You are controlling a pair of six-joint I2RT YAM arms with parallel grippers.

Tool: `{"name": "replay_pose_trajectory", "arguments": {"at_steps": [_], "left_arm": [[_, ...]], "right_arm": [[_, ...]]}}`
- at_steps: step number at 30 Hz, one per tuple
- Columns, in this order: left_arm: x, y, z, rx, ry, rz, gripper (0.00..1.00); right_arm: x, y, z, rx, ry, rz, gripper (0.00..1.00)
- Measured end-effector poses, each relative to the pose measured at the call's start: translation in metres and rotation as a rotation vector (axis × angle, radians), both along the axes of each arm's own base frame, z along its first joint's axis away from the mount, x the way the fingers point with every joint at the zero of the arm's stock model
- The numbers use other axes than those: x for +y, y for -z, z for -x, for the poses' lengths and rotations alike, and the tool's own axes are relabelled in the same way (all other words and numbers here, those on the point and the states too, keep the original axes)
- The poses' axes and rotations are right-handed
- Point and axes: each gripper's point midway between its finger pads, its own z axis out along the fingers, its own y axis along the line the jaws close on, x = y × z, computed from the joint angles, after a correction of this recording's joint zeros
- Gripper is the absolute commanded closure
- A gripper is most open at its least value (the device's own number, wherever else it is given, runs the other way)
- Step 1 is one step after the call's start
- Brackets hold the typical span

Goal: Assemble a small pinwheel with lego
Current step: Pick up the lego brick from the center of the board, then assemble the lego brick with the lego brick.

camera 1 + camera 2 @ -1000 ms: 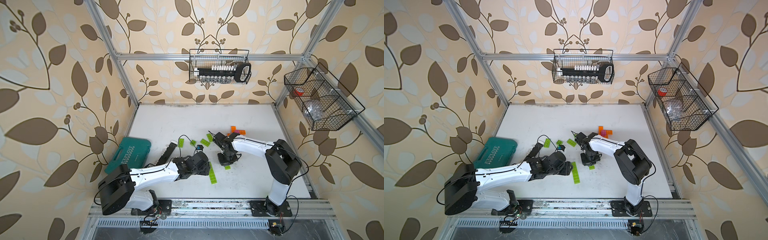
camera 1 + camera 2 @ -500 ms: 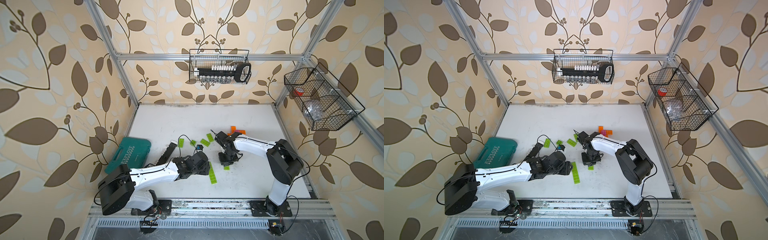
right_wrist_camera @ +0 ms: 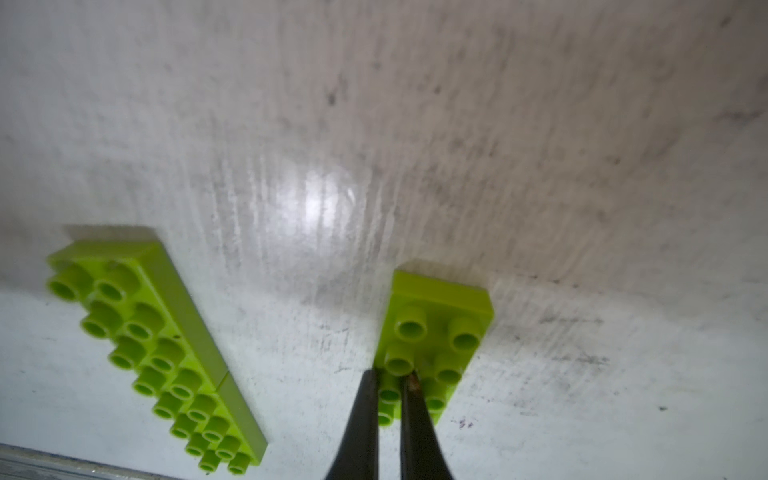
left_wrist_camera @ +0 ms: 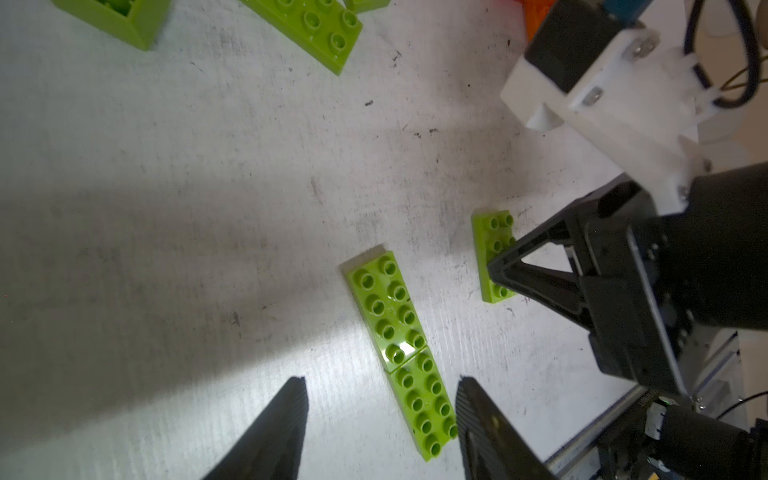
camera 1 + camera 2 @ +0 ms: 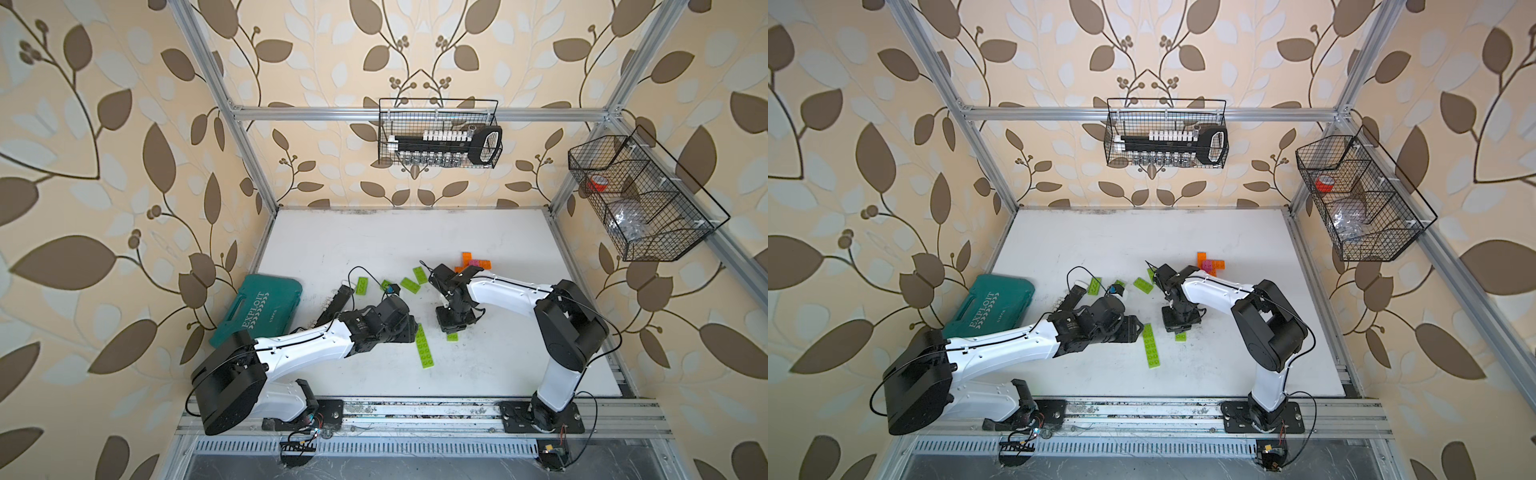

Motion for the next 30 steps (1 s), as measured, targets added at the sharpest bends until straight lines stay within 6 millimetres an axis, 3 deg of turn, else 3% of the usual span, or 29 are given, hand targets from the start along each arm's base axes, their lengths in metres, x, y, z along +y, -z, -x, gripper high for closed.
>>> {"name": "replay_pose_trajectory", "arguments": {"at_steps": [9, 24, 30], "left_arm": [[0.03, 0.019, 0.0, 0.081, -0.093, 0.074, 0.4], [0.028, 0.018, 0.003, 0.089, -0.085, 0.097, 0.4], [0.028, 0.017, 0.003, 0.087, -0.085, 0.099, 0.4]], "right_arm": [[0.031, -0.013, 0.025, -0.04, -0.187, -0.029, 0.93], [0.064, -0.029, 0.03, -0.048, -0.228, -0.121, 0.93], [0.071, -0.024, 0.031, -0.029, -0.216, -0.131, 0.93]]}}
